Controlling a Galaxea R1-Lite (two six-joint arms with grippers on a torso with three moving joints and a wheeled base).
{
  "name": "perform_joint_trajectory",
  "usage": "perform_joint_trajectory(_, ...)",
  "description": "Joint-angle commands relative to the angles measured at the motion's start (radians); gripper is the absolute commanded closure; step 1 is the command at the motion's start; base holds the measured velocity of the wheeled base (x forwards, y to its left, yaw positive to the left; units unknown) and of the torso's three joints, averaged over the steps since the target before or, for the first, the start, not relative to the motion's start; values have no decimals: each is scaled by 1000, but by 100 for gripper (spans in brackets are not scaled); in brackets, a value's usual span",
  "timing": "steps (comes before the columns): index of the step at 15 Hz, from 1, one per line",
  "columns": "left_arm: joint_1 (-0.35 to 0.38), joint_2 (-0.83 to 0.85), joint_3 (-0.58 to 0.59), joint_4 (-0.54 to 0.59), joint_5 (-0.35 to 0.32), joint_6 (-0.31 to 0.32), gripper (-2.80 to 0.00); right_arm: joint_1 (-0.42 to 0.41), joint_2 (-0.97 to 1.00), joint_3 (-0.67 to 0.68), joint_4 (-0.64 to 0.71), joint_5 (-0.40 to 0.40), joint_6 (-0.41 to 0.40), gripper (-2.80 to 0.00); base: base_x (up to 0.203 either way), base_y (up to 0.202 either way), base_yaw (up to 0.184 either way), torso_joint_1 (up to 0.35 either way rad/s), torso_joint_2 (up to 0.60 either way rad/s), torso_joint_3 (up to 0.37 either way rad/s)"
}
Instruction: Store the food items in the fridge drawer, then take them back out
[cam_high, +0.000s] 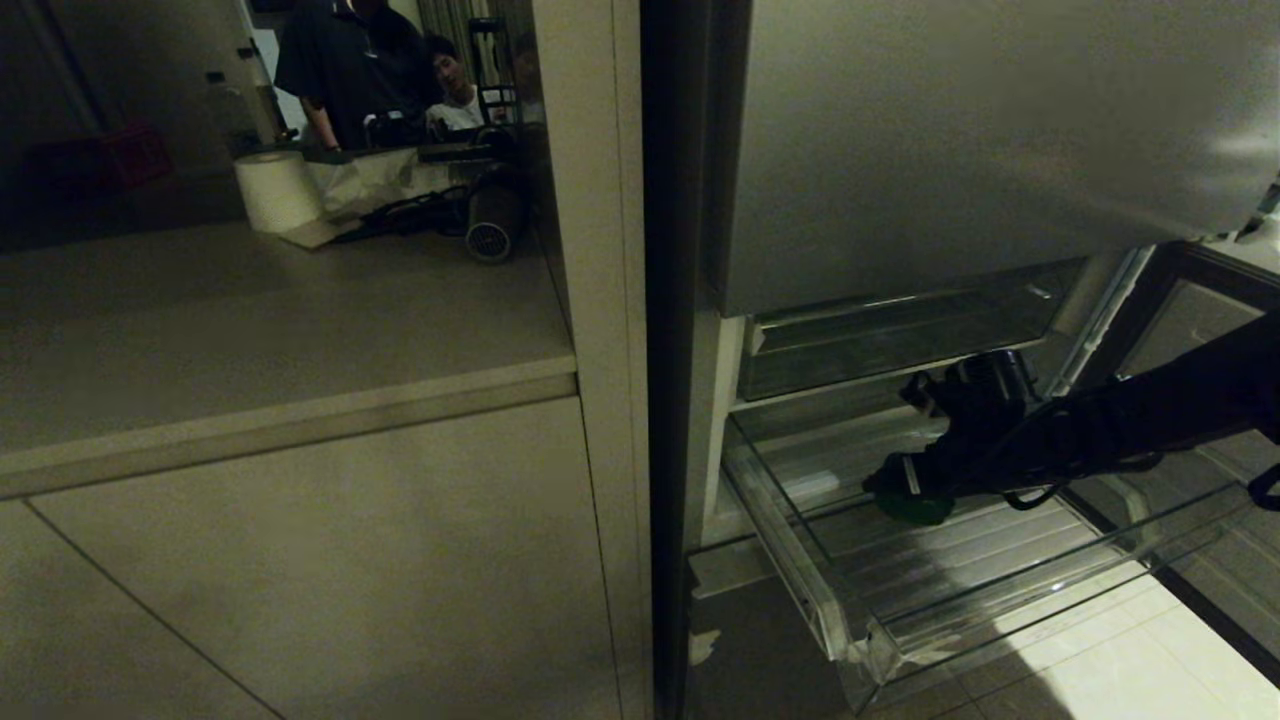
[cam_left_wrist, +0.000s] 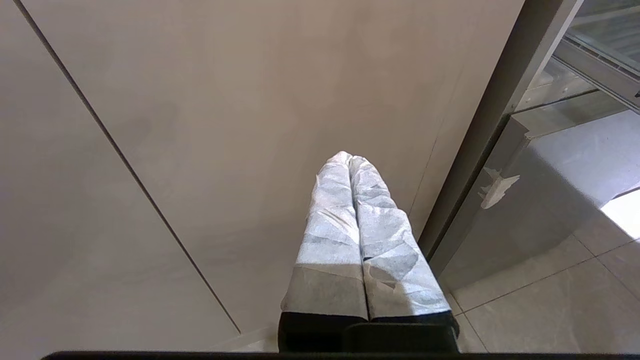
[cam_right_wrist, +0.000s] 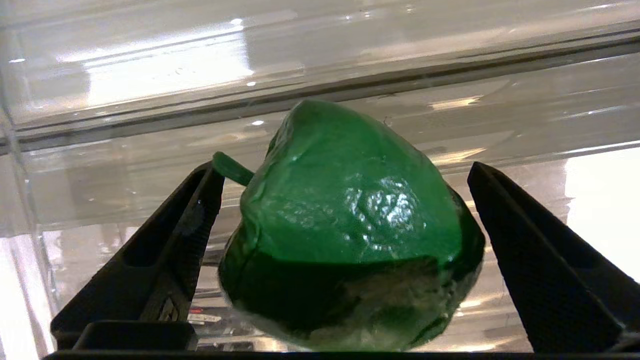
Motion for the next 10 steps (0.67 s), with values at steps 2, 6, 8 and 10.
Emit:
perform_joint_trajectory(2, 0, 0, 0, 1, 1, 0, 0, -1, 15, -5, -1, 1, 0, -280, 0, 0, 0, 0, 0, 0)
perform_joint_trajectory(6, 0, 0, 0, 1, 1, 0, 0, -1, 23, -10, -1, 1, 1, -280, 0, 0, 0, 0, 0, 0)
perform_joint_trajectory(8, 0, 0, 0, 1, 1, 0, 0, -1, 29, -10, -1, 1, 1, -280, 0, 0, 0, 0, 0, 0)
perform_joint_trajectory(10, 0, 0, 0, 1, 1, 0, 0, -4, 29, -11, -1, 1, 3, -280, 0, 0, 0, 0, 0, 0)
